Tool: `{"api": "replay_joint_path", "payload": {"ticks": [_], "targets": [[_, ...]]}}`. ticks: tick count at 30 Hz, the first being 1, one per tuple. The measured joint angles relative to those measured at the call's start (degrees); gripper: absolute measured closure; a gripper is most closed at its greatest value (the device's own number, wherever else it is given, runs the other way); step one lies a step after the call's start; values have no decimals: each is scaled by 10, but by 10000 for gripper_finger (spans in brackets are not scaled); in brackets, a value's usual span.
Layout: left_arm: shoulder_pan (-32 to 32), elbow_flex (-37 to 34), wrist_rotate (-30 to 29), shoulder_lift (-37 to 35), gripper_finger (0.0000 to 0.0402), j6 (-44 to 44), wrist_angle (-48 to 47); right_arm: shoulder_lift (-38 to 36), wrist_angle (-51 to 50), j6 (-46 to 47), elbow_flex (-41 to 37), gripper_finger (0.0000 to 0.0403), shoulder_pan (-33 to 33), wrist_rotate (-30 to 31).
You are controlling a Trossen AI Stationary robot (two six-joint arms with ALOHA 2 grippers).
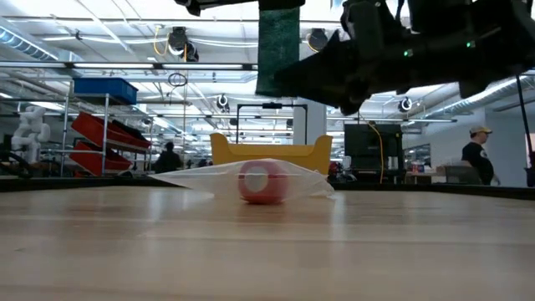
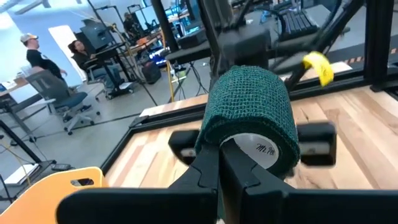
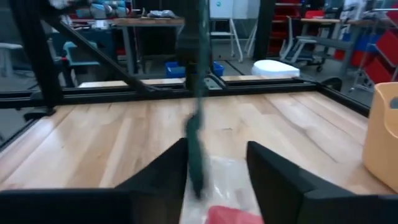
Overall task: Roll bandage
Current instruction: Roll the green bandage
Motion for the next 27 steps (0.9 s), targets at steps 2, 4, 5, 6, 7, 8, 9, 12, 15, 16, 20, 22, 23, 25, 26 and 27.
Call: {"api": "replay_joint_path", "payload": {"ticks": [2,4,5,6,7,8,9,12,15,16,20,22,23,25,26,27], "targets": [[0,8,3,0,401,0,-4,7,6,0,0,282,-5,0],[0,15,3,0,401,0,-14,10,10,-2,0,315,-8,0],[0,18,3,0,401,0,-16,10,10,-3,0,334,-8,-2],[0,21,4,0,401,0,-19,10,10,-6,0,357,-8,-4],[0,23,4,0,401,1,-23,10,10,-13,0,379,-8,-9],[0,25,4,0,401,1,-24,10,7,-21,0,390,-8,-17],[0,25,4,0,401,1,-24,10,5,-22,0,395,-6,-17],[3,25,3,0,401,13,-25,10,-11,-19,0,401,1,-18],[8,25,2,0,401,16,-25,10,-33,-15,0,402,11,-18],[10,25,2,0,401,16,-25,10,-38,-15,0,402,14,-18],[17,25,0,0,401,20,-25,10,-50,-15,0,403,27,-18],[18,25,0,0,401,21,-25,10,-62,-15,0,403,32,-18],[18,25,0,0,401,21,-25,10,-70,-12,1,403,34,-18],[18,25,5,0,401,19,-25,10,-98,0,1,403,35,-1],[18,25,13,0,401,16,-24,10,-111,3,1,403,35,24],[18,25,20,0,401,16,-23,10,-114,-2,0,403,33,51]]}}
